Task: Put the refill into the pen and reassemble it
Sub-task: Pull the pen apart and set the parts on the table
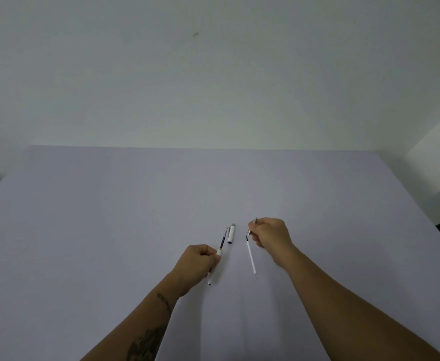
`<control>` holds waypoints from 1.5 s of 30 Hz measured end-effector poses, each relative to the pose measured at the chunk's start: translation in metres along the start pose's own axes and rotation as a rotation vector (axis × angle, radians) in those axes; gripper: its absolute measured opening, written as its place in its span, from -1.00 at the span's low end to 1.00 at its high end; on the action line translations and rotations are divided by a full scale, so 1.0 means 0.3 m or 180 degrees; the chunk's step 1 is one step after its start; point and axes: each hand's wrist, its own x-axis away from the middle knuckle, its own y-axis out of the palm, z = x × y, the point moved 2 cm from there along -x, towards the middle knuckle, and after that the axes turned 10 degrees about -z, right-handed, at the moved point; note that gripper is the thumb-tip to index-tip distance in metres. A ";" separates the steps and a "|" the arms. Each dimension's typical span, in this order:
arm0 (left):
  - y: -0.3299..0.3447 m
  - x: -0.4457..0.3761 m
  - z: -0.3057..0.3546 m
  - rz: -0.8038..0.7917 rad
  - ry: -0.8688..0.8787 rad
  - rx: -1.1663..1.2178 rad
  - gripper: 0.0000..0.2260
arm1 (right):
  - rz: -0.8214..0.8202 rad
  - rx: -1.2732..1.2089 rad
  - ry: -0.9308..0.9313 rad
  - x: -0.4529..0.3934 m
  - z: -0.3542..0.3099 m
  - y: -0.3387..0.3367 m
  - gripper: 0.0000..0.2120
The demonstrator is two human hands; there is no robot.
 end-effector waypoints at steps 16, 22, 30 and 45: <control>-0.021 -0.077 -0.072 0.0198 -0.0114 -0.0182 -0.86 | 0.0075 0.2980 -0.0551 -0.094 0.159 0.166 -0.68; -0.006 -0.090 -0.066 0.0344 -0.0074 -0.0208 -0.87 | 0.0102 0.2965 -0.0498 -0.097 0.137 0.148 -0.79; 0.050 -0.083 -0.058 0.0366 0.0058 -0.0489 -0.90 | -0.0273 0.0698 0.0136 -0.006 0.161 0.079 -0.87; 0.139 -0.078 0.011 0.0229 0.0243 -0.0821 -0.92 | 0.0100 -0.0993 0.0251 -0.027 0.105 -0.082 -0.86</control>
